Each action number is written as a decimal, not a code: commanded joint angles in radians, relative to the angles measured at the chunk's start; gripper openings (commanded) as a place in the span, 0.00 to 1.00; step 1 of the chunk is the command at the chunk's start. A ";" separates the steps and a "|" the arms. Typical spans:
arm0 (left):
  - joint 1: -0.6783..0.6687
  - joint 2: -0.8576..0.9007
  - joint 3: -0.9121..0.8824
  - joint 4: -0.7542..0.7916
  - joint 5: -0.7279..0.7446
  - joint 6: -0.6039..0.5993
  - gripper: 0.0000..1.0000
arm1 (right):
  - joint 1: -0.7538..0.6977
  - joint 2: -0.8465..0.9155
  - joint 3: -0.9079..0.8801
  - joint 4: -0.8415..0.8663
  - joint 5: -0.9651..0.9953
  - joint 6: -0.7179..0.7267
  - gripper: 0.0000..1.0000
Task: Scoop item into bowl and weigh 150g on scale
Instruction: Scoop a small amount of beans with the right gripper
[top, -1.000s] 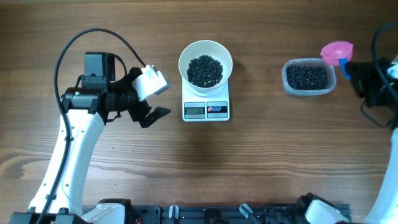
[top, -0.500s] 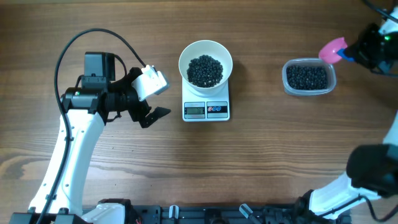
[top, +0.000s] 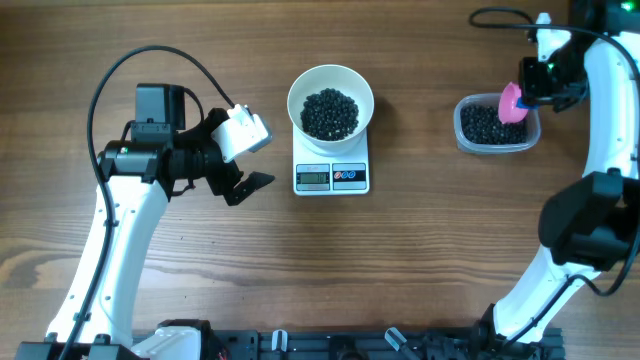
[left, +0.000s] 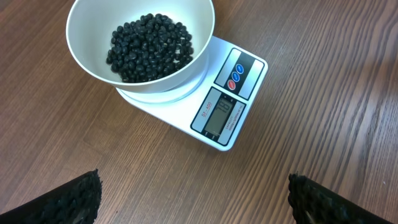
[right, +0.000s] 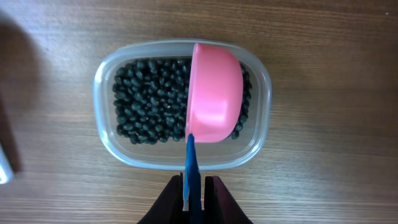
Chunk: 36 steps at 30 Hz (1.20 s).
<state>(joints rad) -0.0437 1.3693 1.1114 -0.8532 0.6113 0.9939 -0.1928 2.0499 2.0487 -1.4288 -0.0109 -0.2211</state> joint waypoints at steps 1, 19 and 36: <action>0.005 0.006 -0.002 -0.001 0.004 0.020 1.00 | 0.000 0.020 0.025 0.010 0.040 -0.067 0.05; 0.005 0.006 -0.002 0.000 0.004 0.020 1.00 | 0.023 0.058 -0.132 0.033 -0.184 -0.173 0.04; 0.005 0.006 -0.002 -0.001 0.004 0.020 1.00 | -0.111 0.052 -0.148 -0.021 -0.472 -0.232 0.04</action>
<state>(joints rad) -0.0437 1.3693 1.1118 -0.8532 0.6109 0.9936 -0.2665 2.0827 1.9125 -1.4353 -0.3416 -0.4213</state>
